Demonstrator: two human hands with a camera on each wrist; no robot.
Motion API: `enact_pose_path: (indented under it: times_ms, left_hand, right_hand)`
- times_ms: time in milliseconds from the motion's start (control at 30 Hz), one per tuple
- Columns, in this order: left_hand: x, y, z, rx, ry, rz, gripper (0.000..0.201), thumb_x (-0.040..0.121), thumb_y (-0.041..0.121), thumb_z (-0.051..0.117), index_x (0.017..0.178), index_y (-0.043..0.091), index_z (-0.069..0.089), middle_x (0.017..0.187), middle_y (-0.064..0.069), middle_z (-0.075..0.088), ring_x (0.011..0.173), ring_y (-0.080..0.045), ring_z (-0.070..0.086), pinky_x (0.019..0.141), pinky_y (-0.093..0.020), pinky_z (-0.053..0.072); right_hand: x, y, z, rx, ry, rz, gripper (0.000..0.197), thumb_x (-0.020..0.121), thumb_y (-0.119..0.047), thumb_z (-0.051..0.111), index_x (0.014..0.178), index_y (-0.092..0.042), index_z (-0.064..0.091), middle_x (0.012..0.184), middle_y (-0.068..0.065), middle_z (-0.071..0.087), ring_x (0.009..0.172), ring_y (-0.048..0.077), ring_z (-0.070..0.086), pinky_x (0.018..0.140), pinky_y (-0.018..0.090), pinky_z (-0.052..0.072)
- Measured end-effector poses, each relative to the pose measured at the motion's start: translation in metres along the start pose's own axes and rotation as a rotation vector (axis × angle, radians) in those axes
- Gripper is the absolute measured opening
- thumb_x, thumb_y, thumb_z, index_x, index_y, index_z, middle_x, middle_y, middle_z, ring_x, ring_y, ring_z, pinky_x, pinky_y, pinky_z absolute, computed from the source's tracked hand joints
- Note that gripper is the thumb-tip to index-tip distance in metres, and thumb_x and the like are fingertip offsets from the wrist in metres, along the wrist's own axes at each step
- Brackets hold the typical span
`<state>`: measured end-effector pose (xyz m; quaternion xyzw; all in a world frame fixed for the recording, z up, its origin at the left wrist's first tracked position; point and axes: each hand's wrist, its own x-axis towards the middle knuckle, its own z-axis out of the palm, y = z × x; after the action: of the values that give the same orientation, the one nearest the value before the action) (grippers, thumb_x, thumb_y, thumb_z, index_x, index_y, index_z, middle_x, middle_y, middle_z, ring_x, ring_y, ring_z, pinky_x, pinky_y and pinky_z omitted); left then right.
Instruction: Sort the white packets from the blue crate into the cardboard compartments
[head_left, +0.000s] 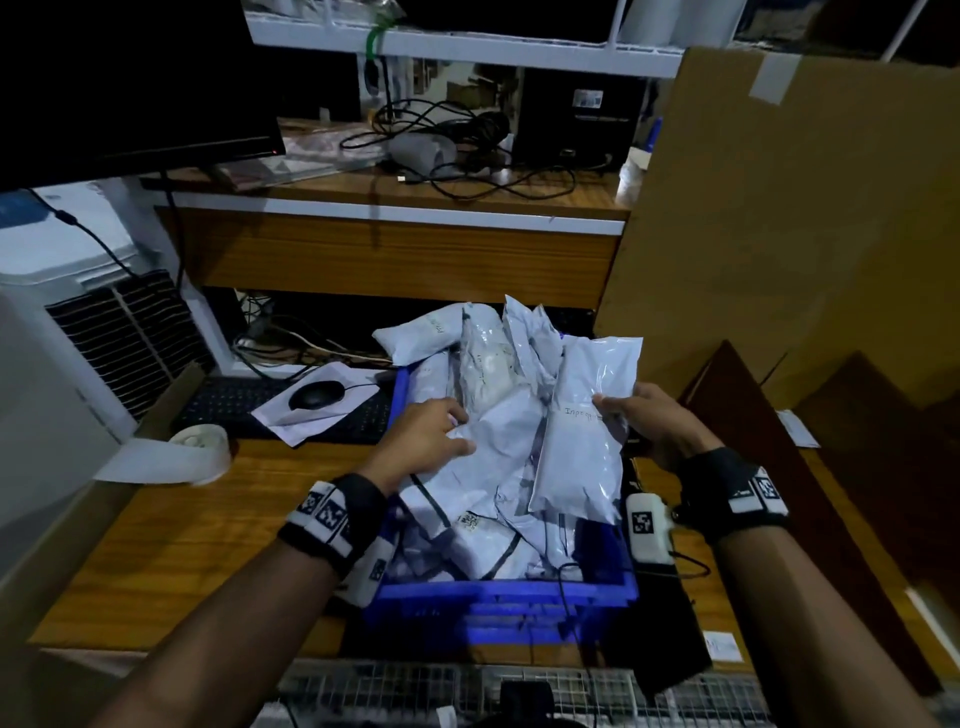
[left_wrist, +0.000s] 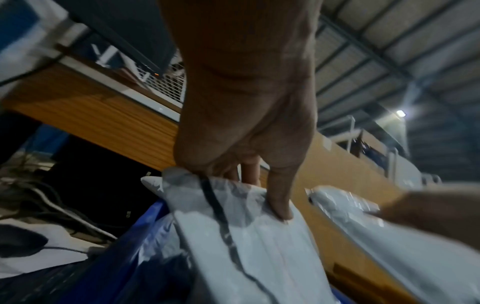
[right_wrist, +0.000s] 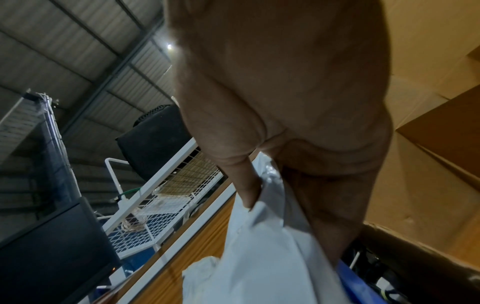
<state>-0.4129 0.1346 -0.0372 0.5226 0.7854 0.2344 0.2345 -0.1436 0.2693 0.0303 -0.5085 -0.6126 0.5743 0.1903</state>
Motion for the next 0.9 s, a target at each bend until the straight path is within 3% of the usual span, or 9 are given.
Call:
enact_pose_path:
  times_ms: [133,233,367,467,533,600,700,767,900]
  left_hand:
    - [-0.008,0.005,-0.033,-0.258,-0.099,0.032,0.018,0.095,0.024,0.08,0.105,0.009,0.076,0.08,0.003,0.07,0.059,0.0,0.061,0.055,-0.014,0.045]
    - [-0.014,0.008,-0.056,-0.501,-0.097,0.081,0.02,0.094,0.016,0.081,0.109,0.004,0.076,0.093,-0.009,0.074,0.081,-0.015,0.068,0.073,-0.026,0.053]
    - [-0.014,0.014,-0.063,-0.615,-0.022,0.245,0.019,0.091,0.007,0.082,0.109,0.008,0.076,0.102,-0.009,0.077,0.092,-0.017,0.069,0.084,-0.032,0.054]
    - [-0.009,0.015,-0.052,-0.442,0.195,0.409,0.032,0.086,-0.004,0.079,0.1,0.025,0.078,0.109,0.003,0.077,0.104,-0.015,0.07,0.09,-0.033,0.055]
    - [-0.004,0.016,-0.037,-0.251,0.336,0.439,0.042,0.087,-0.003,0.077,0.095,0.039,0.078,0.134,0.016,0.063,0.123,-0.017,0.054,0.097,-0.029,0.049]
    - [-0.002,0.016,-0.025,-0.169,0.415,0.411,0.043,0.089,0.001,0.077,0.093,0.043,0.078,0.147,0.021,0.045,0.124,-0.019,0.042,0.101,-0.029,0.044]
    - [-0.002,0.013,-0.014,-0.251,0.398,0.435,0.046,0.09,-0.009,0.07,0.09,0.036,0.079,0.147,0.009,0.043,0.112,-0.006,0.054,0.095,-0.032,0.051]
    - [-0.003,0.005,-0.013,-0.311,0.349,0.409,0.048,0.092,-0.014,0.061,0.092,0.031,0.08,0.15,0.007,0.044,0.124,0.006,0.054,0.101,-0.031,0.051]
    - [0.0,-0.01,-0.007,-0.486,0.259,0.273,0.05,0.098,-0.01,0.049,0.099,0.027,0.083,0.16,0.016,0.039,0.143,-0.012,0.048,0.106,-0.037,0.047]
  right_hand:
    - [0.006,0.005,-0.014,-0.006,0.034,-0.001,0.026,0.103,-0.019,0.068,0.08,-0.009,0.062,0.074,0.008,0.064,0.067,0.019,0.064,0.067,0.031,0.051]
    - [0.009,0.006,-0.019,0.033,0.047,0.009,0.021,0.103,-0.02,0.068,0.087,-0.007,0.064,0.086,0.016,0.062,0.084,0.028,0.061,0.078,0.04,0.051]
    - [0.009,0.005,-0.017,0.027,0.045,0.036,0.034,0.104,-0.021,0.066,0.073,-0.011,0.055,0.077,0.012,0.056,0.08,0.026,0.054,0.072,0.037,0.048]
    - [0.007,0.004,-0.011,0.042,0.015,0.067,0.029,0.105,-0.022,0.066,0.078,-0.012,0.059,0.075,0.008,0.063,0.071,0.023,0.06,0.067,0.035,0.05]
    - [0.005,0.004,-0.006,0.059,-0.025,0.072,0.016,0.106,-0.021,0.064,0.092,-0.012,0.065,0.073,0.001,0.07,0.065,0.017,0.067,0.06,0.032,0.052]
    - [0.004,0.004,-0.002,0.037,-0.06,0.07,0.013,0.107,-0.02,0.062,0.098,-0.012,0.065,0.071,0.0,0.069,0.059,0.013,0.065,0.052,0.03,0.051]
    - [0.008,0.009,0.001,-0.032,-0.085,0.059,0.022,0.108,-0.023,0.061,0.09,-0.011,0.061,0.071,0.005,0.056,0.056,0.016,0.053,0.051,0.029,0.043]
    - [0.009,0.012,0.001,-0.054,-0.102,0.054,0.021,0.107,-0.026,0.062,0.095,-0.01,0.06,0.072,0.007,0.051,0.058,0.017,0.049,0.053,0.028,0.041]
    - [0.01,0.017,0.0,-0.039,-0.097,0.063,0.019,0.108,-0.025,0.061,0.101,-0.008,0.064,0.072,0.003,0.058,0.058,0.014,0.053,0.051,0.028,0.043]
